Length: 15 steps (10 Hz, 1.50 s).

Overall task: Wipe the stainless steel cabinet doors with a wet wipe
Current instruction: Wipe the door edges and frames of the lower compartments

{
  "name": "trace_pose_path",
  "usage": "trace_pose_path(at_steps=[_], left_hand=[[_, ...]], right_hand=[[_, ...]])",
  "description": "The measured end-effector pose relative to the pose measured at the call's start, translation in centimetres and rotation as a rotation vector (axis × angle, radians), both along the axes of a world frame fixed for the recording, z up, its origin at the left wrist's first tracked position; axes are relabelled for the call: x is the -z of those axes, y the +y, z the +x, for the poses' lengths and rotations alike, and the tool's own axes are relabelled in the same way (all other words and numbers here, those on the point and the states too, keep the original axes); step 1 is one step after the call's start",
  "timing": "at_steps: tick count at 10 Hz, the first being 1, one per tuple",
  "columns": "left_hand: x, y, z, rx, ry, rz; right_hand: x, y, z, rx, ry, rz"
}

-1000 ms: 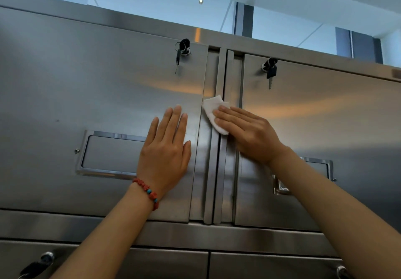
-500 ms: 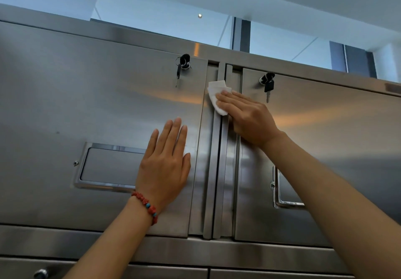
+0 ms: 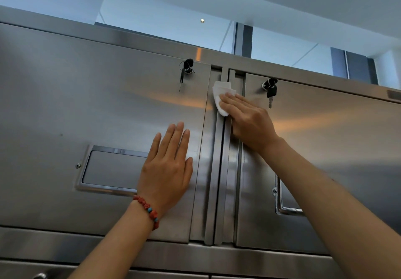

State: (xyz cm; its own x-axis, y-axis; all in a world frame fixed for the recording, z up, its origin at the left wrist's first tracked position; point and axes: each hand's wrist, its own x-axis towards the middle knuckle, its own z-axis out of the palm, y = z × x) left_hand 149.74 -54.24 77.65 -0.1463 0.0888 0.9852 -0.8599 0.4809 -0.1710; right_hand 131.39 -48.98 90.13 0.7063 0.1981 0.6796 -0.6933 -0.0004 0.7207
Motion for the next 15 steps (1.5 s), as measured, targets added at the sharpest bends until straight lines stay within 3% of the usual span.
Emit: trace_pose_path(at_steps=[5, 15], left_hand=[[0.0, -0.1, -0.1, 0.002, 0.009, -0.007], [0.1, 0.0, -0.1, -0.006, 0.01, -0.011]], right_hand=[[0.3, -0.2, 0.0, -0.006, 0.023, -0.034], [0.6, -0.5, 1.0, -0.071, -0.112, -0.028]])
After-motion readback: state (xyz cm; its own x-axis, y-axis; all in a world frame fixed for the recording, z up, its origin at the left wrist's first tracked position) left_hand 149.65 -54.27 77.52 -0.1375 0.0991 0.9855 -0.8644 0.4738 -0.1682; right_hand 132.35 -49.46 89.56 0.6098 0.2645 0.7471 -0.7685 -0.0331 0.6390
